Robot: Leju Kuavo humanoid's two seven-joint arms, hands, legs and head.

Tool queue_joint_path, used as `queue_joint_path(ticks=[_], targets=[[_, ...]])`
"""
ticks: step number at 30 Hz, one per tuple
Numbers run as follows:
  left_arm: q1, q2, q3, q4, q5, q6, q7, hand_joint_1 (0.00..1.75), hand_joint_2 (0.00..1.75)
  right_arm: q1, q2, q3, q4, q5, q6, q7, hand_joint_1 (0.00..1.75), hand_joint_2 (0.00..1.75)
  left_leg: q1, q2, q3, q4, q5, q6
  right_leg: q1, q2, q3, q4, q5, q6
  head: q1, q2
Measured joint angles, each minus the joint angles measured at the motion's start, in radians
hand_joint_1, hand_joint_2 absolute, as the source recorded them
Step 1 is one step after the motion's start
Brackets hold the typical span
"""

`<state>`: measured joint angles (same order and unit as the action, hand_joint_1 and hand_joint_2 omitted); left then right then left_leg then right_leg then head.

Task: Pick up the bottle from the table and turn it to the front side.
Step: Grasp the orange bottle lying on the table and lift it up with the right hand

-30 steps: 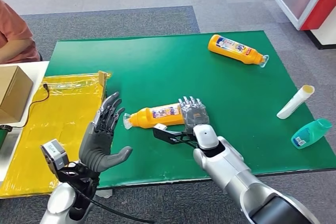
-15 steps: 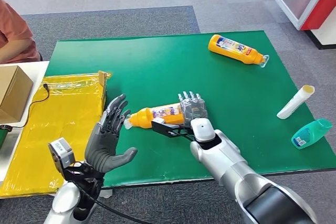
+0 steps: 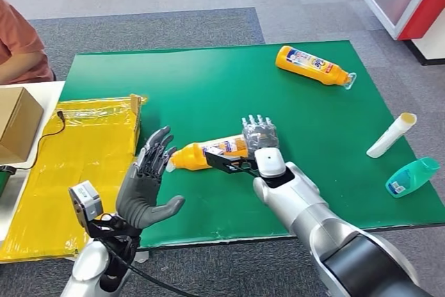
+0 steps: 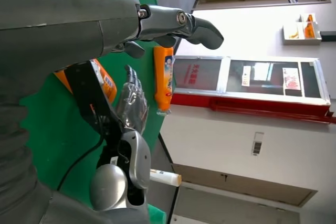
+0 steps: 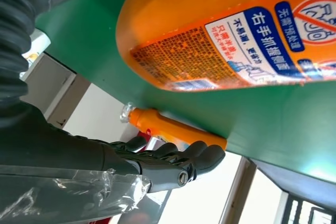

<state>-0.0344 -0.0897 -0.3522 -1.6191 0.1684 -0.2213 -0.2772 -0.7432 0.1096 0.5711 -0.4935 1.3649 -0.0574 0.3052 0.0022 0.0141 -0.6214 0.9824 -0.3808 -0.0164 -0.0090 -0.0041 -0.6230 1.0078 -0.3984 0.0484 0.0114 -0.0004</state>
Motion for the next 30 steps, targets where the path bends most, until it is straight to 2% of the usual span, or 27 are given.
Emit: queue_joint_path(ticks=[18, 19, 22, 23, 30], targets=[[-0.02, -0.003, -0.017, 0.024, 0.012, 0.002, 0.0, 0.0, 1.75, 0.002, 0.025, -0.003, 0.081, 0.007, 0.042, -0.017, 0.0, 1.75, 0.0, 0.0, 0.0, 0.0, 0.0, 0.0, 0.0, 0.0, 0.0, 0.0, 0.0, 0.0, 0.0, 0.0], [-0.022, -0.004, -0.019, 0.026, 0.013, 0.002, 0.0, 0.0, 1.75, 0.002, 0.027, -0.003, 0.084, 0.008, 0.044, -0.019, 0.38, 1.75, 0.0, 0.0, 0.0, 0.0, 0.0, 0.0, 0.0, 0.0, 0.0, 0.0, 0.0, 0.0, 0.0, 0.0], [-0.027, -0.004, -0.022, 0.032, 0.014, 0.002, 0.0, 0.0, 1.75, 0.002, 0.033, -0.003, 0.092, 0.01, 0.048, -0.023, 1.69, 1.75, 0.0, 0.0, 0.0, 0.0, 0.0, 0.0, 0.0, 0.0, 0.0, 0.0, 0.0, 0.0, 0.0, 0.0], [-0.028, -0.004, -0.022, 0.034, 0.015, 0.002, -0.001, 0.0, 1.75, 0.001, 0.035, -0.003, 0.094, 0.012, 0.048, -0.025, 1.75, 1.75, 0.0, 0.0, 0.0, 0.0, 0.0, 0.0, 0.0, 0.0, 0.0, 0.0, 0.0, 0.0, 0.0, 0.0], [-0.03, -0.004, -0.028, 0.039, 0.021, 0.006, -0.004, 0.0, 1.75, -0.003, 0.045, -0.004, 0.104, 0.018, 0.032, -0.031, 1.75, 1.75, 0.0, 0.0, 0.0, 0.0, 0.0, 0.0, 0.0, 0.0, 0.0, 0.0, 0.0, 0.0, 0.0, 0.0]])
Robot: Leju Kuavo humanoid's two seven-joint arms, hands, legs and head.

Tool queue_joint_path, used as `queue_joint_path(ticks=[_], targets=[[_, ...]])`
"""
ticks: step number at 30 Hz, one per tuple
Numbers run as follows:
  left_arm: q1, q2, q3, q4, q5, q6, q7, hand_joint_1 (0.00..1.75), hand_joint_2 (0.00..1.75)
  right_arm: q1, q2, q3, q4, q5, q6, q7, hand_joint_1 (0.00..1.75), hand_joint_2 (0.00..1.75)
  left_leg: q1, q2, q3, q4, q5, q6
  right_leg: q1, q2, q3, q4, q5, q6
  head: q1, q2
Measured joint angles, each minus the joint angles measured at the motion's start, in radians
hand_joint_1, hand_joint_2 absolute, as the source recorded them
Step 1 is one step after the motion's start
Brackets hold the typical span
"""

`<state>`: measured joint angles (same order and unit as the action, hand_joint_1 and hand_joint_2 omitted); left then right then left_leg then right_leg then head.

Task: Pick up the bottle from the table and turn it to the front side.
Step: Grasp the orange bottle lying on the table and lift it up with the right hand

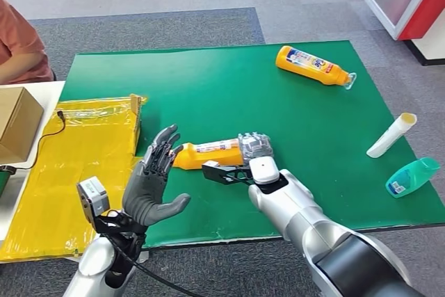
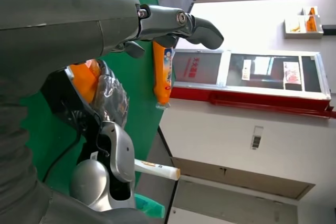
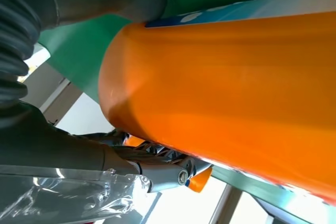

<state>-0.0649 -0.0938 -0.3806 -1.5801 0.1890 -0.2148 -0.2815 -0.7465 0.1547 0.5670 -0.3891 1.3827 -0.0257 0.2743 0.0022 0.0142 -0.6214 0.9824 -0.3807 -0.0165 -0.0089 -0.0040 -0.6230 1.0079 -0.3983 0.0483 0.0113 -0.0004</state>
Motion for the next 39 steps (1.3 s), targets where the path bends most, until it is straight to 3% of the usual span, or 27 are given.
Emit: queue_joint_path(ticks=[12, 17, 23, 31, 39], targets=[[0.001, 0.0, -0.001, 0.0, 0.0, 0.009, 0.0, 0.0, 1.75, 0.004, 0.005, -0.008, 0.007, -0.01, -0.029, -0.01, 1.75, 1.75, 0.0, 0.0, 0.0, 0.0, 0.0, 0.0, 0.0, 0.0, 0.0, 0.0, 0.0, 0.0, 0.0, 0.0], [0.003, 0.0, -0.001, 0.0, 0.0, 0.014, 0.0, 0.0, 1.75, 0.005, 0.006, -0.047, 0.004, -0.079, -0.071, -0.051, 1.75, 1.75, 0.0, 0.0, 0.0, 0.0, 0.0, 0.0, 0.0, 0.0, 0.0, 0.0, 0.0, 0.0, 0.0, 0.0], [0.02, 0.004, 0.001, -0.002, -0.005, 0.028, 0.001, 0.0, 1.75, 0.002, 0.004, -0.153, -0.058, -0.255, -0.116, -0.177, 1.75, 1.75, 0.0, 0.0, -0.001, 0.0, 0.0, 0.0, 0.0, 0.0, 0.0, 0.0, 0.0, 0.0, 0.0, 0.0], [0.041, 0.016, 0.006, -0.022, -0.009, 0.048, -0.021, 0.0, 1.75, 0.032, -0.011, -0.285, -0.217, -0.566, -0.051, -0.345, 1.75, 1.75, 0.0, 0.0, -0.001, 0.0, 0.0, 0.0, 0.0, 0.0, -0.001, 0.0, 0.0, 0.0, 0.0, 0.0], [0.045, 0.041, 0.012, -0.053, -0.025, 0.088, -0.064, 0.0, 1.75, 0.142, -0.063, -0.358, -0.463, -1.022, -0.008, -0.441, 1.75, 1.75, 0.0, 0.0, -0.001, 0.0, 0.0, 0.0, 0.0, 0.0, -0.001, 0.0, 0.0, 0.0, 0.0, 0.0]])
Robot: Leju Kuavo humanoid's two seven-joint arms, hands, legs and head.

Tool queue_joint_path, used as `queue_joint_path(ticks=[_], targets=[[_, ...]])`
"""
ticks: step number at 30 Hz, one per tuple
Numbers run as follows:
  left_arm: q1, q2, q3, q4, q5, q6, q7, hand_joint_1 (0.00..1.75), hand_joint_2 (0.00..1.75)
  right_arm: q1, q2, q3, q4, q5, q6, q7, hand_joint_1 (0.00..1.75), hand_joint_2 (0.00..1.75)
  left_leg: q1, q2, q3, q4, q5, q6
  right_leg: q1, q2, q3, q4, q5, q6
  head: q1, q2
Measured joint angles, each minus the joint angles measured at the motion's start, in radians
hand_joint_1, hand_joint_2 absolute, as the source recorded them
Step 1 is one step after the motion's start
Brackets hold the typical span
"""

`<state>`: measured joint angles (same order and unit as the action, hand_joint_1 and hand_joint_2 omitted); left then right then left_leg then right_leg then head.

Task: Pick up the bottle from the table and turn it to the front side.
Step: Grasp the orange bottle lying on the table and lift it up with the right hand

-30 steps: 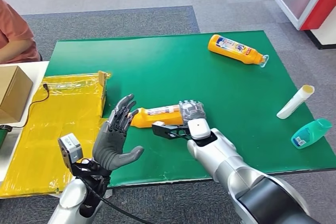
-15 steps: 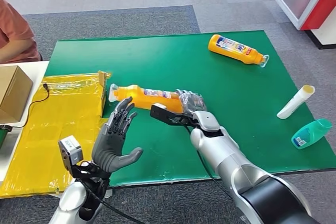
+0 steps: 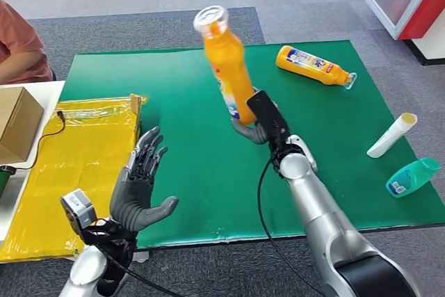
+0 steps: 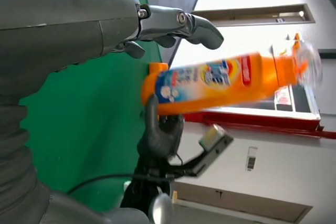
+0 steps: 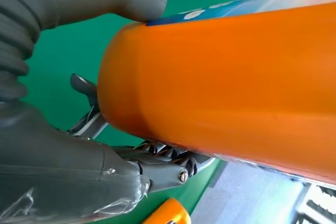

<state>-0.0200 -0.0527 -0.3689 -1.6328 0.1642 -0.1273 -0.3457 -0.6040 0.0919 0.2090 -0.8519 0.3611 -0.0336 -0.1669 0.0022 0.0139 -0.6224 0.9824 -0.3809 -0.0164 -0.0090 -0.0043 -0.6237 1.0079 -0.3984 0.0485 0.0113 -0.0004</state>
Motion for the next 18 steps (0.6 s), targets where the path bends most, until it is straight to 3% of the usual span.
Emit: queue_joint_path(ticks=[9, 18], targets=[[0.0, 0.044, 0.041, -0.019, -0.028, 0.035, -0.005, 0.0, 1.75, 0.139, -0.066, -0.011, -0.232, -0.087, -0.005, -0.019, 1.75, 1.75, 0.0, 0.0, 0.0, 0.0, 0.0, 0.0, 0.0, 0.0, 0.0, 0.0, 0.0, 0.0, 0.0, 0.0], [-0.029, 0.057, 0.083, -0.024, -0.012, 0.007, 0.009, 0.0, 1.75, 0.299, -0.071, 0.001, -0.432, -0.079, -0.082, -0.127, 1.75, 1.75, 0.0, 0.0, -0.001, 0.0, 0.0, 0.0, 0.0, 0.0, -0.001, 0.0, 0.0, 0.0, 0.0, 0.0]])
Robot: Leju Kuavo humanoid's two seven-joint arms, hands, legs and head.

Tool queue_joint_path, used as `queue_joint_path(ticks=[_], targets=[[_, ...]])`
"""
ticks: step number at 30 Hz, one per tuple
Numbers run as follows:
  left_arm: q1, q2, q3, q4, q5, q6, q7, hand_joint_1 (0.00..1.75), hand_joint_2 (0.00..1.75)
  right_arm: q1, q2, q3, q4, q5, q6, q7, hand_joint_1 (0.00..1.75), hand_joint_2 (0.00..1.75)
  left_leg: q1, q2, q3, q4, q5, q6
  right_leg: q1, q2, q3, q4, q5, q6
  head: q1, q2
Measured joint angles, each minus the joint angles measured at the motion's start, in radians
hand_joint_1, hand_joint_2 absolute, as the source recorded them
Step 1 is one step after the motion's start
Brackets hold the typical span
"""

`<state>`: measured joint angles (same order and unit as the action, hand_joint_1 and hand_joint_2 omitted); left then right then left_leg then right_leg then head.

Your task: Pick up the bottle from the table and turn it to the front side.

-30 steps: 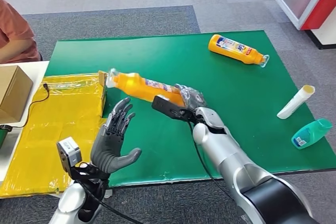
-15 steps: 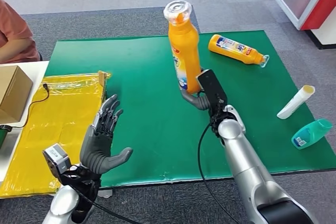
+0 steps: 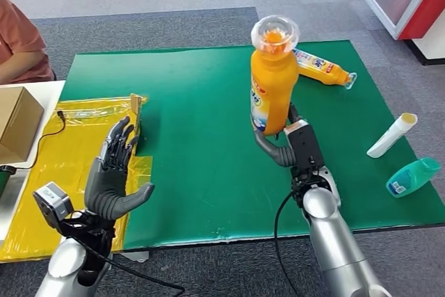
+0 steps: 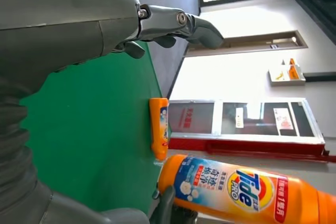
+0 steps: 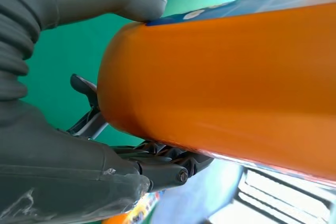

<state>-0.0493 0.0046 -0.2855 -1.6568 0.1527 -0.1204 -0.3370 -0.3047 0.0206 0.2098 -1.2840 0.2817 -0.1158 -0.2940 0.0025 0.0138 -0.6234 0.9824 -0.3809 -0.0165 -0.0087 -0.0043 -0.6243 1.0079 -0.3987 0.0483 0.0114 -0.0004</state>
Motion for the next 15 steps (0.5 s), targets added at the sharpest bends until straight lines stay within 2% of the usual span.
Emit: queue_joint_path(ticks=[7, 15], targets=[[-0.068, -0.009, -0.029, 0.0, -0.004, -0.014, 0.006, 0.0, 1.75, 0.089, 0.016, 0.078, -0.083, 0.134, -0.095, -0.07, 1.75, 1.75, 0.0, 0.0, 0.0, 0.0, 0.0, 0.0, 0.0, 0.0, 0.0, 0.0, 0.0, 0.0, 0.0, 0.0], [-0.12, -0.018, -0.089, 0.0, -0.007, -0.027, 0.02, 0.0, 1.75, 0.128, 0.03, 0.19, -0.108, 0.247, -0.132, -0.068, 1.75, 1.75, 0.0, 0.0, 0.0, 0.0, 0.0, 0.0, 0.0, 0.0, 0.0, 0.0, 0.0, 0.0, 0.0, 0.0]])
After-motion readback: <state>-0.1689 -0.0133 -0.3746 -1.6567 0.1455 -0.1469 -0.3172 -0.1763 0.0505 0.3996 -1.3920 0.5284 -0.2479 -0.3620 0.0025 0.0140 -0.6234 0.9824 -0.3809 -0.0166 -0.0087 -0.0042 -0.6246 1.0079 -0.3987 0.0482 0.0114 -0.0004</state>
